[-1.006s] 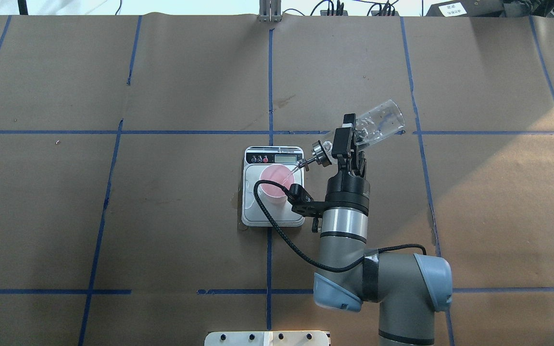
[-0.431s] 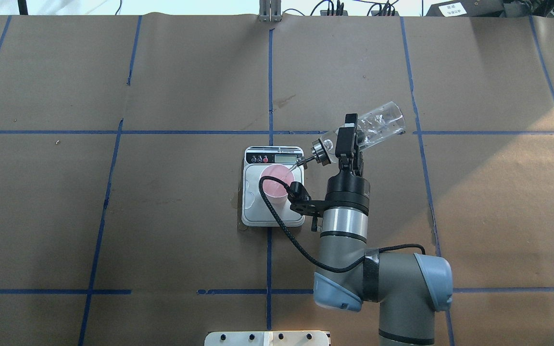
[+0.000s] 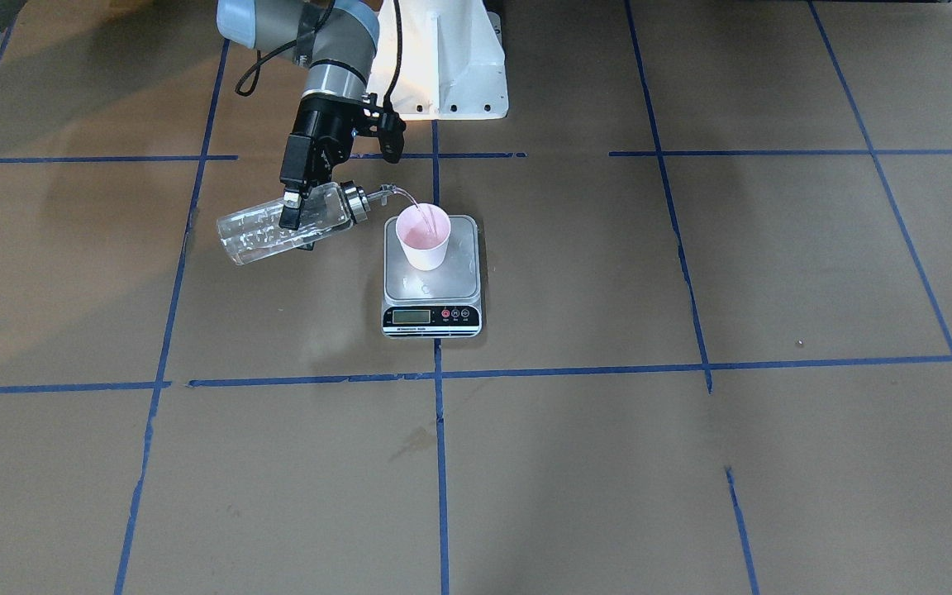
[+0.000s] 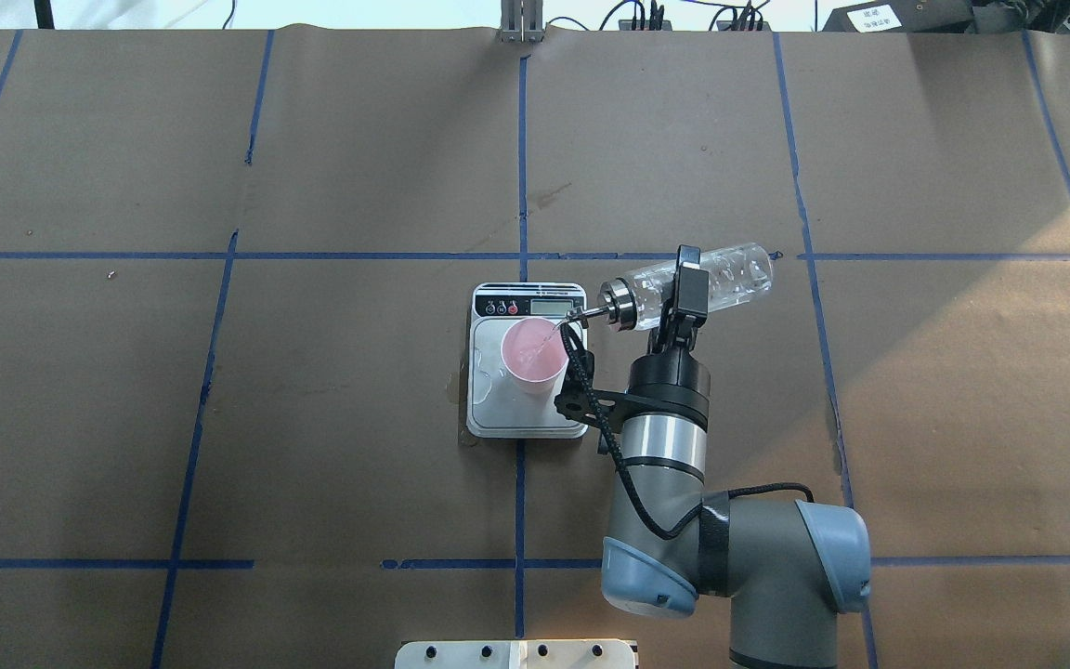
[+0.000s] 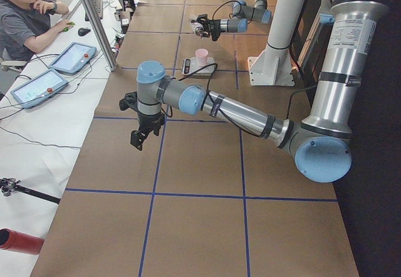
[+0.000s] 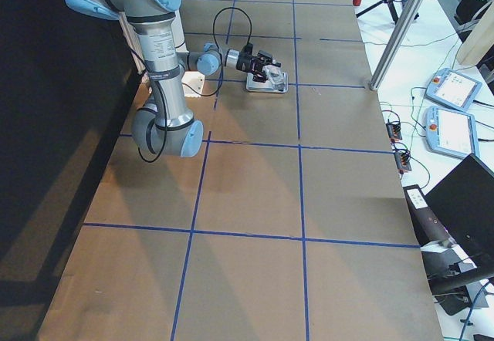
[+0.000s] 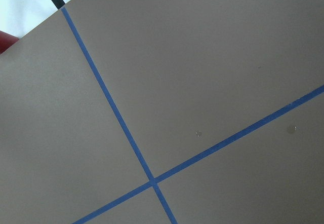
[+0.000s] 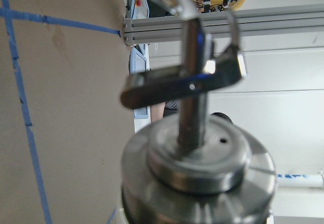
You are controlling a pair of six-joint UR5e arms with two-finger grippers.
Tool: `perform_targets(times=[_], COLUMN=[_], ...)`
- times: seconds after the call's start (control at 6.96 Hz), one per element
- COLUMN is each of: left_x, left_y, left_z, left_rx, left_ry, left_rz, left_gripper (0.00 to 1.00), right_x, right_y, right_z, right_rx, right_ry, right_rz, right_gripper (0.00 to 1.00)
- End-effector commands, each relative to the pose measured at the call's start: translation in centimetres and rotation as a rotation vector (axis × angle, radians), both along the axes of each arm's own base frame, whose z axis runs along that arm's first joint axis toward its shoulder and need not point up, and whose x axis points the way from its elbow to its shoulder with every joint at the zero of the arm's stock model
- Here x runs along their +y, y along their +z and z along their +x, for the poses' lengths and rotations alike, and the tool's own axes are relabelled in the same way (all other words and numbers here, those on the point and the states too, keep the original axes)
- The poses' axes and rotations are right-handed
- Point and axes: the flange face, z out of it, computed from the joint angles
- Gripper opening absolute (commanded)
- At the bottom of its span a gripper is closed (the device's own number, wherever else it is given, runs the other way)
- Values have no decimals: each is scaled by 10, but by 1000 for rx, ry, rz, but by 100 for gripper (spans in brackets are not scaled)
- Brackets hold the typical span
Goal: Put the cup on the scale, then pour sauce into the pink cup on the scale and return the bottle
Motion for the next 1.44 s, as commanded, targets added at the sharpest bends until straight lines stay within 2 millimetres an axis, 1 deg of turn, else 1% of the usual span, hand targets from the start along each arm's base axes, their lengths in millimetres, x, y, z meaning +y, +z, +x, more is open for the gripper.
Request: perform_targets(times=[0.0, 0.14, 0.29, 0.43, 0.57, 0.72, 0.86, 1.01, 1.15, 1.29], left_x=[-1, -1, 0, -1, -3, -5, -4, -3, -2, -3], left_y=[-2, -2, -3, -5, -7, -11, -15, -22, -30, -35], left_z=[-4, -4, -5, -8, -8, -8, -8, -9, -10, -13], left_rx=[-1, 0, 0, 0, 2, 3, 4, 5, 7, 8], left_ry=[-8, -9, -11, -15, -21, -21, -21, -24, -27, -33], left_rz=[3, 3, 5, 8, 8, 14, 22, 35, 48, 58], left_gripper=[100, 100, 100, 100, 100, 100, 100, 100, 100, 100], right_x=[15, 16, 17, 9, 0, -21, -40, -55, -68, -65], right_y=[-4, -14, -10, -5, 8, 15, 24, 53, 71, 104], right_z=[-6, -3, 2, 13, 26, 47, 82, 106, 122, 147], right_rx=[-366, -517, -654, -828, -924, -1021, -1045, -1107, -1245, -1331], right_ry=[-12, -38, -55, -41, -13, -1, 9, 84, 148, 134], right_rz=[-45, -75, -103, -134, -155, -224, -271, -314, -349, -379], right_gripper=[0, 0, 0, 0, 0, 0, 0, 0, 0, 0])
